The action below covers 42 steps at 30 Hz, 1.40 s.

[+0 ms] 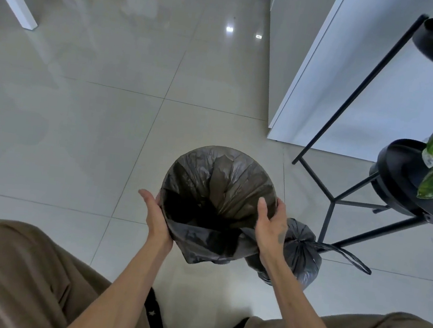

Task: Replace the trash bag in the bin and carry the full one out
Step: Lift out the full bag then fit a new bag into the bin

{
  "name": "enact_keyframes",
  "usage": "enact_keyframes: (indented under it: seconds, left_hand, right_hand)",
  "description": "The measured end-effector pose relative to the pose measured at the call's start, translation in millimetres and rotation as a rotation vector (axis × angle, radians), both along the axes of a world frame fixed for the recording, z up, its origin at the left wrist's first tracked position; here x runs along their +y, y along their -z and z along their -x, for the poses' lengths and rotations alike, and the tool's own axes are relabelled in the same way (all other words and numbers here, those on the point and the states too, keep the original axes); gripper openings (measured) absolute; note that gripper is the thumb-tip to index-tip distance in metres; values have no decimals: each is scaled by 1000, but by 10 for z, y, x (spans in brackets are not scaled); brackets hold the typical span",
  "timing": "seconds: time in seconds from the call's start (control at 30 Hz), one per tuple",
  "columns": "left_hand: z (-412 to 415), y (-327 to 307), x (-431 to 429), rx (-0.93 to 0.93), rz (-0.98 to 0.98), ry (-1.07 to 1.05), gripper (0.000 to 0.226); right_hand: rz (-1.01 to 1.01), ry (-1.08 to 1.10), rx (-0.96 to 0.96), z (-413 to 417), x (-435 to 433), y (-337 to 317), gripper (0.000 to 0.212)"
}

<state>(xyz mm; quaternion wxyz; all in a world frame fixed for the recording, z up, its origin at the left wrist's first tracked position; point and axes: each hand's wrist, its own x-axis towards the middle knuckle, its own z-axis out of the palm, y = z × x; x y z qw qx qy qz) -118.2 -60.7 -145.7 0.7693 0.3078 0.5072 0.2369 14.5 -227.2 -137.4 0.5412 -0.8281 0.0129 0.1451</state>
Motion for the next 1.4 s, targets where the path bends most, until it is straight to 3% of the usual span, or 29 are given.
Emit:
enact_keyframes:
  seconds: [0.1,0.2,0.37,0.6,0.67,0.77,0.83,0.9,0.97,1.0,1.07,1.13,1.23,1.3,1.4]
  left_hand:
    - [20,-7,141,111,-109,-73,83]
    - [63,-29,175,102,-150,-84,79]
    - [-1,-13,6,-25,23,-61,84]
    - [-45,112,52,-44,148,-15,98]
    - [-44,259,66,-46,156,33,108]
    - [-34,125,108,52,43,44,92]
    - [3,28,165,105,-43,16,82]
    - [34,-11,246,147,-120,7,77]
    - [29,-73,298,174,-190,41,72]
    - [21,-111,302,179,-216,68,72]
    - [-18,-167,280,178,-281,125,74]
    - [-52,-193,213,178,-371,183,69]
    - [-71,-196,135,221,-477,244,64]
    - [-65,-183,125,250,-523,264,65]
    - [-48,-143,127,277,-565,276,67]
  right_hand:
    - [31,50,-24,4,-52,18,57]
    - [33,59,-125,-146,-81,-65,65]
    - [-138,-68,70,-343,63,-139,61]
    - [-108,-64,66,-218,45,68,62]
    - [-106,-54,56,-224,37,84,63]
    - [-65,-73,25,-224,14,79,68]
    - [83,-110,-151,-178,-5,46,68]
    - [251,-173,-507,-77,-12,-18,61]
    - [315,-369,-792,57,38,-144,50]
    - [353,-549,-812,134,73,-208,46]
    - [555,-946,-607,247,179,-347,47]
    - [841,-1250,-253,294,265,-437,54]
    - [972,-1356,96,278,306,-447,75]
    - [918,-1311,110,244,316,-469,92]
    - [861,-1277,-62,194,403,-501,87]
